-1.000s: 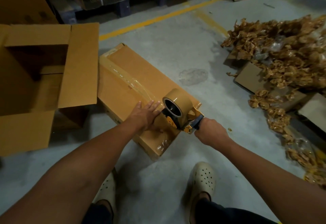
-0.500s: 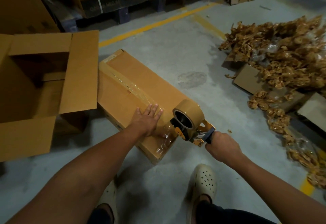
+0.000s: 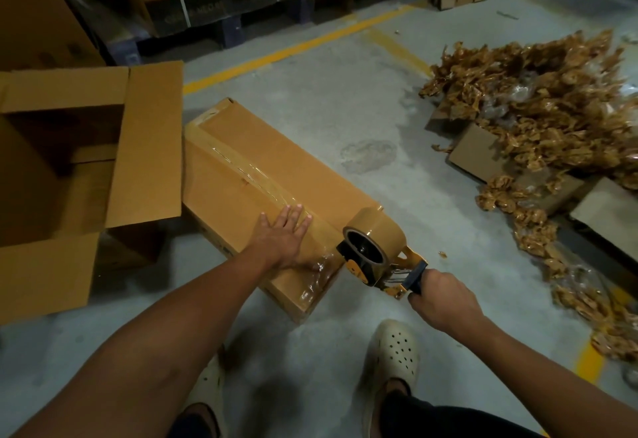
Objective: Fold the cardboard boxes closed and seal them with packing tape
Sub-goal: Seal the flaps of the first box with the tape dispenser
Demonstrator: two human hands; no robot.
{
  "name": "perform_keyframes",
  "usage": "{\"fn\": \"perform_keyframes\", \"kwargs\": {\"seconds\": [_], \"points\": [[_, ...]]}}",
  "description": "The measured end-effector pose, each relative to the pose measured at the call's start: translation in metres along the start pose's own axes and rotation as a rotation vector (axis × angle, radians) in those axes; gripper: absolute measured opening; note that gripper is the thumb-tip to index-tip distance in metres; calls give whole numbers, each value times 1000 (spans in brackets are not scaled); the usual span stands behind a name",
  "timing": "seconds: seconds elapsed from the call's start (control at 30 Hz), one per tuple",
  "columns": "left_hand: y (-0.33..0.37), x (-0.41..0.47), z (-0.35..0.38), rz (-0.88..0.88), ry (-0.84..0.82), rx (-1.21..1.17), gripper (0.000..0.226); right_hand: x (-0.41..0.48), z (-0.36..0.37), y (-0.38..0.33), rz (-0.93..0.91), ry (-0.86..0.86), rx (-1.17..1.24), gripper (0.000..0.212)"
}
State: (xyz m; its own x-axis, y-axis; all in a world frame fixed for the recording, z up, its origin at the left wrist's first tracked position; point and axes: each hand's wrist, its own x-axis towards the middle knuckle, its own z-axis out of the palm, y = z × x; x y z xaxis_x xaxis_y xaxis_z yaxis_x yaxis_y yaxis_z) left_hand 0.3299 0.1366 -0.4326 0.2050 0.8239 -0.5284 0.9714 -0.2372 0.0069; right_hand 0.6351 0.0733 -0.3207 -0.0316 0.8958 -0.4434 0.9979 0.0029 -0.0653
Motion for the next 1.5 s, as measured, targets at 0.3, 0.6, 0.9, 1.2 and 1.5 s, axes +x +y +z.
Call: {"fn": "perform_keyframes", "kwargs": {"seconds": [0.3, 0.6, 0.9, 1.2, 1.5], "points": [[26, -1, 8, 114, 101, 40, 109, 4, 15, -5, 37, -35, 65, 19], [42, -14, 18, 395, 237, 32, 111, 23, 14, 1, 68, -58, 90, 18], [57, -13, 19, 297, 208, 68, 105, 31, 21, 9, 113, -129, 304, 15], [59, -10, 22, 283, 212, 38, 98, 23, 30, 45, 256, -170, 257, 15], [109, 6, 1, -51, 371, -120, 72, 36, 28, 33, 350, -123, 465, 12]]}}
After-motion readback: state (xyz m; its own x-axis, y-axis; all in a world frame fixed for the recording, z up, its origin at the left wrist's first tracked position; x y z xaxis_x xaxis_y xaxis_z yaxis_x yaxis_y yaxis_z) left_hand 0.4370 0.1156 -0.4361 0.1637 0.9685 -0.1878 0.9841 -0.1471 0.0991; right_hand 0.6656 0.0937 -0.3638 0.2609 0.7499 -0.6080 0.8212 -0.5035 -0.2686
